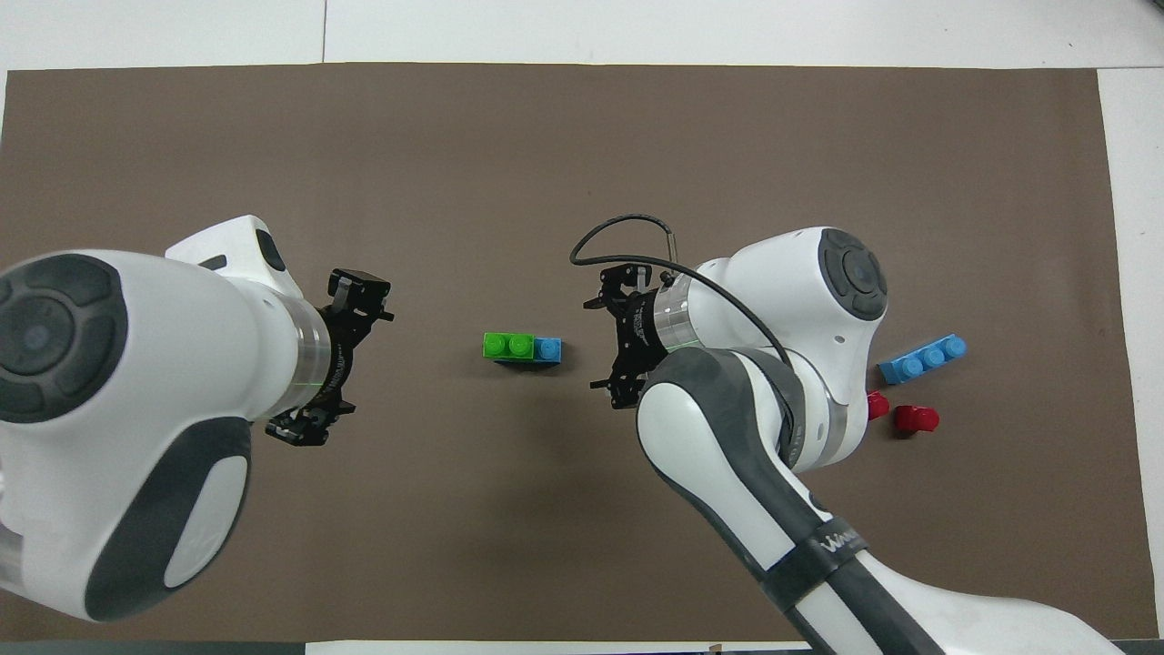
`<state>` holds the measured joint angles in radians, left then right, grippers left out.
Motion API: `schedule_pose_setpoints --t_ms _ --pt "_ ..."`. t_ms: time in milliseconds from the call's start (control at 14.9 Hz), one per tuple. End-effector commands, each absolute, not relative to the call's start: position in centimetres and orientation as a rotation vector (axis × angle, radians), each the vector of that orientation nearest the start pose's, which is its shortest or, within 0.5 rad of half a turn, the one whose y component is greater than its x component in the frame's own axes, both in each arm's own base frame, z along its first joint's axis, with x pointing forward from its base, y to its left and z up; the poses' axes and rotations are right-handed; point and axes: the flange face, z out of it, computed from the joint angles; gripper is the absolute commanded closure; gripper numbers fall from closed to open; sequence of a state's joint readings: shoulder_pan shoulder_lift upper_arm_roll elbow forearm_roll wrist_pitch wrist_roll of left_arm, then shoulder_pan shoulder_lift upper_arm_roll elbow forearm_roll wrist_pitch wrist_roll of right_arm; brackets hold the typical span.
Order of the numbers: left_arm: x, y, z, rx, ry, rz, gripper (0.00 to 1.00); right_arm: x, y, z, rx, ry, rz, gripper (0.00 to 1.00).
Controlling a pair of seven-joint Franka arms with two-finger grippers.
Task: Remove green block with left arm and hold with right
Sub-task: 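Move the left and right grippers toward the joined green-blue bricks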
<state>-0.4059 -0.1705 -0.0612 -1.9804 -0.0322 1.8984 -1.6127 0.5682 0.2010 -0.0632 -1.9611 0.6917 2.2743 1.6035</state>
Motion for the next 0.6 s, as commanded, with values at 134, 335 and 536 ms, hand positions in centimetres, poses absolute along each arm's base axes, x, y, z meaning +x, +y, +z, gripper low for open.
schedule_pose_setpoints --t_ms 134,335,536 --pt "45.2 -27.5 51.3 -2.48 -2.146 -0.023 0.0 51.9 33.5 34.6 -1.908 1.931 0.567 0.04" --pt "45.3 -30.8 47.6 -2.411 -2.193 -0.015 0.0 51.5 34.4 32.5 -1.903 1.94 0.525 0.03" --pt "45.6 -32.2 44.9 -2.372 -2.198 -0.017 0.0 51.3 34.9 31.3 -1.907 1.944 0.507 0.03"
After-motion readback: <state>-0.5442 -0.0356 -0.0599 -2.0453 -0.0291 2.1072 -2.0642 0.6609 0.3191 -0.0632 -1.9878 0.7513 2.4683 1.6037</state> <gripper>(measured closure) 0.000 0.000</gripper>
